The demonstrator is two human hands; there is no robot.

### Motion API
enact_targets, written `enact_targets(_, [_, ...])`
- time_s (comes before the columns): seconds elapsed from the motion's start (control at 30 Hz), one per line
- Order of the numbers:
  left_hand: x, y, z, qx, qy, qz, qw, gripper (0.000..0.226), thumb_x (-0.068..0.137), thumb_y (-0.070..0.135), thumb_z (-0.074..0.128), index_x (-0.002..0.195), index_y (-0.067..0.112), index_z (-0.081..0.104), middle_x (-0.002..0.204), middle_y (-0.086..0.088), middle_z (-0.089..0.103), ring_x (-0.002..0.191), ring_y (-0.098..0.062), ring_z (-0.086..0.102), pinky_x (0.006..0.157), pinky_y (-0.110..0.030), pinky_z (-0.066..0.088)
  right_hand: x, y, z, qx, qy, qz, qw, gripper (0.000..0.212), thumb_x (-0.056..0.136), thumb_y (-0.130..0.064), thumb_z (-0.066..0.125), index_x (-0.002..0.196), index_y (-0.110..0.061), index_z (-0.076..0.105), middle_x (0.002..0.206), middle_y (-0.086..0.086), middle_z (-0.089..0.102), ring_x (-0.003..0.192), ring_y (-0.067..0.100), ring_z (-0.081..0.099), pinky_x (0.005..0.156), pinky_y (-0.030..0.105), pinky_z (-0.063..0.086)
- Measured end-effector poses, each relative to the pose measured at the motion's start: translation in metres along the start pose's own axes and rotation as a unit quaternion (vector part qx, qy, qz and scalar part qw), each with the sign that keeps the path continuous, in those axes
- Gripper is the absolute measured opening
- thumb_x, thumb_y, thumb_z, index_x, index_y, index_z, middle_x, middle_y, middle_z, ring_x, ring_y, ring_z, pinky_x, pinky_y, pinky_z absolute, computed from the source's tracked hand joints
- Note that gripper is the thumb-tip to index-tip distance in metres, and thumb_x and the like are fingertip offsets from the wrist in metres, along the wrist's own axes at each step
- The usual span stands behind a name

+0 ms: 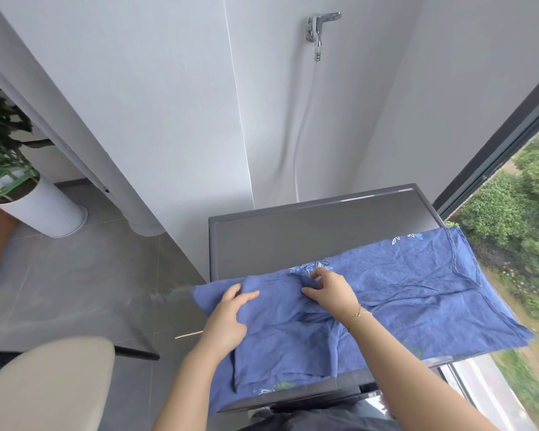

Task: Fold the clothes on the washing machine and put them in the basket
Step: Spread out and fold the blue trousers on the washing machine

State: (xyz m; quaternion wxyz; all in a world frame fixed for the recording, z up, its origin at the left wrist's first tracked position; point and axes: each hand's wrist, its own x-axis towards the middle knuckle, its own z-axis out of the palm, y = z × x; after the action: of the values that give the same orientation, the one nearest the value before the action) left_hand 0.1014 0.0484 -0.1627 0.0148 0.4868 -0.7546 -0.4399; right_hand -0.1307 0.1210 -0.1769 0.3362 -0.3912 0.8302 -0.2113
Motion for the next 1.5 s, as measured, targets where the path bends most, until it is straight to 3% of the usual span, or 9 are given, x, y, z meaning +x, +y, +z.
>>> enact_targets(0.2, [-0.009,0.025,0.003,0.193,0.067,-0.057,0.977,0.08,0.079,-0.001,0.049,0.148,0.033,0.026,0.159,-0.002,-0.018,0.144,-0.026,0.005,0.113,-0.04,0.019,-0.015,0.009,-0.003,0.039,0.119,-0.021,0.992,0.026,0.087,-0.022,0.065,0.112,-0.019,0.057,0.085,-0.005,0.052,0.076,0.013,0.052,0.067,0.029,0.041])
enact_targets(0.3, [-0.001,0.043,0.015,0.18,0.13,0.067,0.973,0.06,0.088,0.011,0.045,0.146,0.024,0.038,0.162,-0.007,0.005,0.146,-0.03,0.015,0.114,-0.045,0.02,-0.022,0.016,-0.007,0.044,0.151,-0.008,0.988,0.012,0.088,-0.014,0.059,0.099,-0.018,0.064,0.079,-0.007,0.052,0.074,0.016,0.052,0.063,0.028,0.038])
enact_targets(0.4, [0.012,0.06,0.046,0.228,0.052,0.127,0.964,0.063,0.095,0.042,0.007,0.15,0.022,0.031,0.162,-0.002,0.007,0.149,-0.021,0.012,0.119,-0.044,0.015,-0.024,0.026,-0.009,0.07,0.104,0.023,0.992,0.025,0.086,-0.007,0.051,0.101,-0.017,0.069,0.076,-0.008,0.061,0.078,0.016,0.059,0.068,0.027,0.043])
enact_targets(0.5, [0.023,0.054,0.078,0.29,-0.008,0.099,0.952,0.069,0.102,0.043,-0.002,0.141,0.018,0.049,0.155,-0.005,0.032,0.14,-0.021,0.036,0.108,-0.051,0.037,-0.028,0.039,-0.015,0.145,0.109,0.048,0.982,0.027,0.086,-0.004,0.05,0.096,-0.02,0.071,0.09,-0.008,0.07,0.091,0.01,0.063,0.076,0.016,0.046])
enact_targets(0.8, [0.029,0.089,0.091,0.235,0.072,0.079,0.966,0.065,0.09,0.047,0.003,0.148,0.035,0.029,0.162,0.007,-0.004,0.147,-0.011,-0.017,0.107,-0.048,-0.028,-0.047,0.105,-0.077,0.249,0.299,0.109,0.915,0.025,0.086,-0.001,0.053,0.089,-0.02,0.069,0.093,-0.003,0.069,0.087,0.011,0.062,0.075,0.016,0.042])
enact_targets(0.9, [0.037,0.134,0.105,0.188,0.086,0.144,0.968,0.046,0.095,0.029,0.046,0.14,0.027,0.042,0.16,0.002,0.017,0.147,-0.019,0.014,0.119,-0.044,0.002,-0.051,0.131,-0.106,0.217,0.34,0.131,0.906,0.023,0.082,0.0,0.054,0.091,-0.017,0.067,0.095,0.001,0.067,0.086,0.016,0.06,0.081,0.027,0.045])
enact_targets(1.0, [0.053,0.181,0.132,0.198,0.028,0.228,0.953,0.04,0.09,0.019,0.055,0.13,0.025,0.052,0.14,0.004,0.042,0.13,-0.02,0.04,0.102,-0.034,0.032,-0.053,0.164,-0.132,0.195,0.373,0.168,0.892,0.019,0.081,-0.011,0.055,0.094,-0.013,0.069,0.094,0.005,0.067,0.085,0.019,0.06,0.08,0.031,0.046])
enact_targets(1.2, [0.082,0.21,0.183,0.26,-0.059,0.201,0.943,0.04,0.09,0.013,0.054,0.128,0.025,0.05,0.123,0.003,0.045,0.119,-0.019,0.045,0.092,-0.03,0.039,-0.038,0.201,-0.162,0.142,0.309,0.194,0.92,0.025,0.086,-0.009,0.058,0.111,-0.014,0.064,0.096,0.004,0.058,0.08,0.018,0.055,0.065,0.027,0.036])
enact_targets(1.5, [0.087,0.203,0.191,0.167,0.011,0.179,0.97,0.009,0.091,0.023,0.062,0.086,0.016,0.062,0.095,0.006,0.057,0.096,-0.017,0.053,0.08,-0.032,0.044,-0.016,0.206,-0.17,0.16,0.316,0.137,0.925,0.005,0.089,-0.01,0.06,0.09,-0.007,0.065,0.095,0.002,0.048,0.079,0.018,0.054,0.07,0.025,0.032])
